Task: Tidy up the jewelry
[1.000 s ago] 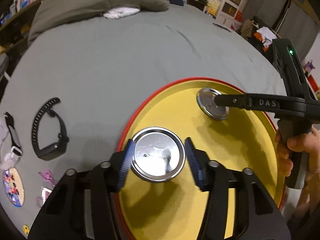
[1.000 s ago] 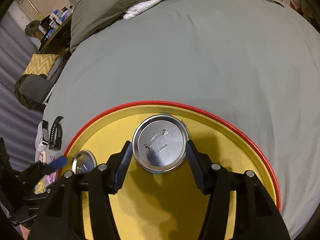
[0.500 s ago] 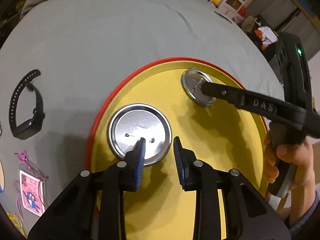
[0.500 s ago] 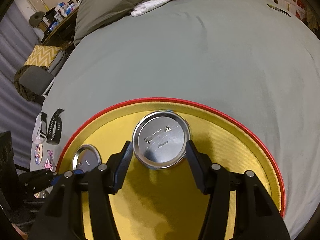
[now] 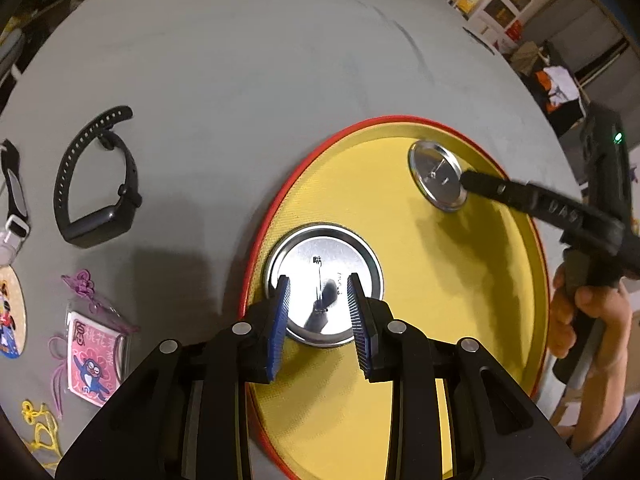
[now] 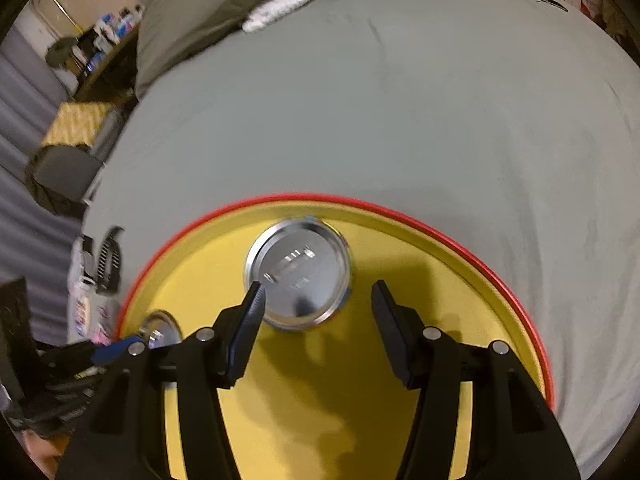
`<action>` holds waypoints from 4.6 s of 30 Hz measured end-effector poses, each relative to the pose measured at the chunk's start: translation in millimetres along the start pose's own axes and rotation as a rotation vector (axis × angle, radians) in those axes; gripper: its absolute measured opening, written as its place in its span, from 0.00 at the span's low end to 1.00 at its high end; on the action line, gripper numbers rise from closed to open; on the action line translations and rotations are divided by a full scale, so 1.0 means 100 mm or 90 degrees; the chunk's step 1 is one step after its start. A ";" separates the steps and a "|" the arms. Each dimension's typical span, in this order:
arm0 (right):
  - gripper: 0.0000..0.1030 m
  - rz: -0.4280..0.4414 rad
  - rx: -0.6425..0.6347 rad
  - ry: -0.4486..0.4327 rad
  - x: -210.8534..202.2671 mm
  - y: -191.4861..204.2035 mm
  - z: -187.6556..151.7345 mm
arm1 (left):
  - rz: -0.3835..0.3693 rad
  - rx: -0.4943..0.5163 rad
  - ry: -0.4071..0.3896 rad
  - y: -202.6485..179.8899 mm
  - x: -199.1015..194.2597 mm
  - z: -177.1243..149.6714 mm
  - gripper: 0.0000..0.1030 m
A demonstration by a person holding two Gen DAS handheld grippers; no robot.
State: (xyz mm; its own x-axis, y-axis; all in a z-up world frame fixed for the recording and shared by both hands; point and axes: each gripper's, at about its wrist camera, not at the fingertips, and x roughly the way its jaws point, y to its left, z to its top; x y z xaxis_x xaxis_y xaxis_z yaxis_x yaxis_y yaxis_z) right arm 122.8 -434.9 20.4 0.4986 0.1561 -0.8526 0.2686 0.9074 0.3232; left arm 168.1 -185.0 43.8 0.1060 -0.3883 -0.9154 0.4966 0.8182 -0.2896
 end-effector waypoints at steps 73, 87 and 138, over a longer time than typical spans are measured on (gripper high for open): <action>0.03 -0.065 -0.102 -0.024 0.20 0.38 -0.08 | 0.131 0.150 0.001 -0.47 0.11 -0.07 0.35; 0.02 -0.048 -0.091 -0.032 0.14 0.33 -0.06 | 0.097 0.120 -0.006 -0.41 0.06 -0.09 0.06; 0.02 -0.048 -0.099 -0.045 0.01 0.34 -0.07 | 0.097 0.113 -0.029 -0.48 0.12 -0.12 0.24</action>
State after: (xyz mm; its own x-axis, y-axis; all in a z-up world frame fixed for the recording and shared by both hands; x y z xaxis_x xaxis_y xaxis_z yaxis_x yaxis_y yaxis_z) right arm 126.7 -401.3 28.2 0.5396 0.0619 -0.8397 0.1795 0.9659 0.1866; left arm 135.9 -223.8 43.2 0.2285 -0.2881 -0.9300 0.6153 0.7830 -0.0914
